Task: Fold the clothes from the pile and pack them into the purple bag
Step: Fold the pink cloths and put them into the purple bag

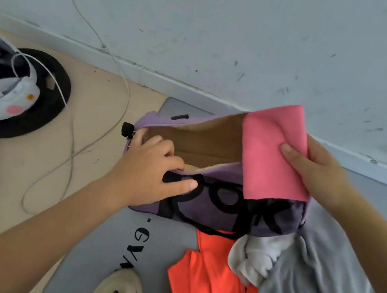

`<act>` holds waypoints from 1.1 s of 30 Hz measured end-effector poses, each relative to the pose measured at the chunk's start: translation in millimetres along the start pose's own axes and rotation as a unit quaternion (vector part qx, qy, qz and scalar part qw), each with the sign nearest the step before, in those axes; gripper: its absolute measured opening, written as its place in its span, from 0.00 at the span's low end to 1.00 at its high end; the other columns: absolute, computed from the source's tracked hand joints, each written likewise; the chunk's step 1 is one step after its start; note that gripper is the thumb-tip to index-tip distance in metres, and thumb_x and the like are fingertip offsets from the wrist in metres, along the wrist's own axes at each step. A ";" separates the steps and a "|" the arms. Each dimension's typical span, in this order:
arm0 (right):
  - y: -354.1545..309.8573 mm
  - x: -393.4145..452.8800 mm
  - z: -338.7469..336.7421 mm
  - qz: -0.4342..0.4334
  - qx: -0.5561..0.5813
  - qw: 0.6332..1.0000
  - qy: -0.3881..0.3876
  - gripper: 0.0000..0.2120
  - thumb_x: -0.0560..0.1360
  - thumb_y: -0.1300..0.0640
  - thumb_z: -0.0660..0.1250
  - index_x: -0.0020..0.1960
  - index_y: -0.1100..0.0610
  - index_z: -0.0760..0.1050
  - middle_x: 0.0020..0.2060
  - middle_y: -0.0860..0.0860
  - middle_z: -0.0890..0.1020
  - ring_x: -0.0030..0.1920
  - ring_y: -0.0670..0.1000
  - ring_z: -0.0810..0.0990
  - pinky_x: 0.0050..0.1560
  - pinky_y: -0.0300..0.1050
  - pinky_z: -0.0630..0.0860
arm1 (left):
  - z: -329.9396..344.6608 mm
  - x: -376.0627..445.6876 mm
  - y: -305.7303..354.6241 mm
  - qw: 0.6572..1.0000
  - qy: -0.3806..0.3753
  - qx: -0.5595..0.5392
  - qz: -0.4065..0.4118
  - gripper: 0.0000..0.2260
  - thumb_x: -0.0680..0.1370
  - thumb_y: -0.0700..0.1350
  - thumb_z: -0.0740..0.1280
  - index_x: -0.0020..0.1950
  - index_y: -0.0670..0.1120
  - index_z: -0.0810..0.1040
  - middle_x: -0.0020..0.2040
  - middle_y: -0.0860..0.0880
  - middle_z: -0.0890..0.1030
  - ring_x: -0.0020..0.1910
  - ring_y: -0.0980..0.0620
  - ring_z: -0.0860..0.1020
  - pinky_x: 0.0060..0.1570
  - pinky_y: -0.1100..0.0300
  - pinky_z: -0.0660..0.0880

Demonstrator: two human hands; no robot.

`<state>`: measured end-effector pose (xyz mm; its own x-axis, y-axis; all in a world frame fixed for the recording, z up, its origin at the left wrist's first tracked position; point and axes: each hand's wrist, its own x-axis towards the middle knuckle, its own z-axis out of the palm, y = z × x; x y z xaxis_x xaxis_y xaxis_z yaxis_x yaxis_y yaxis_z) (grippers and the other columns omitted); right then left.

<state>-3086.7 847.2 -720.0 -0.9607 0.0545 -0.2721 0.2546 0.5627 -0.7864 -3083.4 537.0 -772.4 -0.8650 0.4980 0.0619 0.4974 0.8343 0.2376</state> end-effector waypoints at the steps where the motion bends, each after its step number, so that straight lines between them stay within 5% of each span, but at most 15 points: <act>1: 0.6 -10.8 -2.4 0.006 0.011 1.000 -0.016 0.07 0.78 0.47 0.64 0.55 0.43 0.77 0.48 0.40 0.83 0.46 0.41 0.81 0.47 0.37 0.73 | 1.0 -4.6 2.8 1.000 0.002 0.005 -0.006 0.28 0.75 0.71 0.53 0.43 0.53 0.84 0.39 0.53 0.76 0.45 0.51 0.74 0.65 0.47 0.62; 5: 10.6 -34.7 -4.4 0.069 -0.085 0.989 -0.096 0.07 0.77 0.48 0.67 0.53 0.47 0.80 0.49 0.48 0.84 0.49 0.49 0.81 0.52 0.47 0.75 | -0.7 -12.0 11.1 0.999 -0.003 -0.015 -0.038 0.33 0.77 0.70 0.48 0.41 0.48 0.83 0.39 0.51 0.81 0.42 0.48 0.78 0.46 0.54 0.69; 8: 14.0 -37.3 1.7 0.130 -0.172 0.965 -0.148 0.09 0.77 0.47 0.66 0.55 0.48 0.79 0.55 0.52 0.82 0.53 0.53 0.79 0.54 0.45 0.71 | 3.0 -17.7 18.5 0.997 -0.050 0.020 -0.060 0.37 0.73 0.73 0.42 0.65 0.53 0.75 0.55 0.48 0.83 0.55 0.43 0.78 0.58 0.53 0.68; 10: 15.1 -32.7 7.8 0.149 -0.228 0.951 -0.143 0.14 0.78 0.47 0.65 0.59 0.52 0.79 0.57 0.55 0.81 0.53 0.55 0.77 0.52 0.44 0.69 | 7.8 -23.5 22.1 0.996 -0.058 0.002 -0.068 0.38 0.72 0.74 0.40 0.74 0.55 0.64 0.56 0.46 0.83 0.58 0.40 0.76 0.61 0.53 0.67; 14: 8.7 -21.0 17.0 0.130 -0.190 0.972 0.038 0.13 0.77 0.52 0.64 0.58 0.57 0.78 0.54 0.60 0.81 0.51 0.60 0.77 0.48 0.47 0.69 | 12.0 -32.8 24.7 0.997 -0.028 -0.061 -0.048 0.33 0.75 0.70 0.43 0.78 0.59 0.46 0.39 0.51 0.83 0.47 0.44 0.80 0.46 0.54 0.75; 18: -0.9 -8.3 31.9 0.118 -0.068 0.972 0.192 0.15 0.79 0.51 0.60 0.60 0.59 0.73 0.55 0.59 0.79 0.52 0.59 0.76 0.48 0.46 0.66 | 14.2 -38.1 27.7 0.991 -0.036 -0.124 -0.035 0.40 0.78 0.61 0.61 0.77 0.62 0.34 0.51 0.53 0.83 0.47 0.51 0.82 0.39 0.56 0.77; 20: -8.7 1.0 49.6 0.139 0.024 0.968 0.205 0.17 0.79 0.51 0.61 0.62 0.61 0.72 0.54 0.57 0.79 0.54 0.58 0.77 0.48 0.46 0.68 | 18.9 -39.2 28.6 0.988 -0.058 -0.141 -0.033 0.40 0.77 0.62 0.63 0.79 0.59 0.38 0.54 0.53 0.82 0.53 0.51 0.80 0.46 0.57 0.76; 22: -16.5 8.0 72.1 0.153 0.141 0.963 0.174 0.18 0.78 0.53 0.65 0.63 0.62 0.72 0.53 0.56 0.80 0.51 0.57 0.79 0.45 0.47 0.73 | 19.0 -38.1 28.5 0.989 -0.068 -0.129 -0.025 0.34 0.77 0.64 0.60 0.79 0.55 0.54 0.45 0.54 0.82 0.53 0.49 0.79 0.49 0.61 0.70; 24: -18.5 10.7 95.3 0.150 0.165 0.971 0.090 0.20 0.76 0.55 0.70 0.65 0.62 0.72 0.54 0.56 0.80 0.50 0.56 0.80 0.42 0.46 0.76 | 15.6 -39.1 26.2 0.996 0.001 -0.089 -0.005 0.26 0.77 0.62 0.59 0.69 0.48 0.73 0.35 0.50 0.81 0.47 0.44 0.80 0.49 0.65 0.64; 26: -8.5 13.0 112.8 0.126 0.078 0.989 0.007 0.22 0.73 0.57 0.72 0.65 0.61 0.72 0.55 0.56 0.80 0.53 0.56 0.79 0.46 0.46 0.75 | 14.7 -41.5 18.2 0.995 0.096 -0.012 0.016 0.22 0.78 0.57 0.60 0.59 0.42 0.80 0.30 0.47 0.80 0.38 0.42 0.80 0.54 0.58 0.67; 29: 14.4 13.4 126.7 0.101 -0.097 0.989 -0.041 0.23 0.72 0.58 0.73 0.65 0.61 0.73 0.55 0.57 0.80 0.55 0.59 0.78 0.49 0.43 0.71 | 12.0 -45.0 7.8 0.981 0.131 0.135 -0.055 0.21 0.82 0.55 0.58 0.60 0.41 0.80 0.42 0.45 0.82 0.39 0.43 0.80 0.54 0.48 0.70; 33: 31.2 10.3 146.5 0.142 0.041 0.987 -0.065 0.13 0.72 0.59 0.74 0.55 0.61 0.79 0.48 0.56 0.83 0.46 0.56 0.81 0.45 0.44 0.77 | 16.7 -57.5 2.6 0.973 0.092 0.170 -0.126 0.21 0.80 0.58 0.58 0.57 0.44 0.81 0.60 0.42 0.77 0.47 0.43 0.77 0.51 0.45 0.68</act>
<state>-3072.5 744.4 -828.6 -0.8281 0.0906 -0.5532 0.5250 0.4714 -0.7086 -3031.3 514.4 -791.5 -0.9437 0.2434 0.2241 0.2346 0.9699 -0.0656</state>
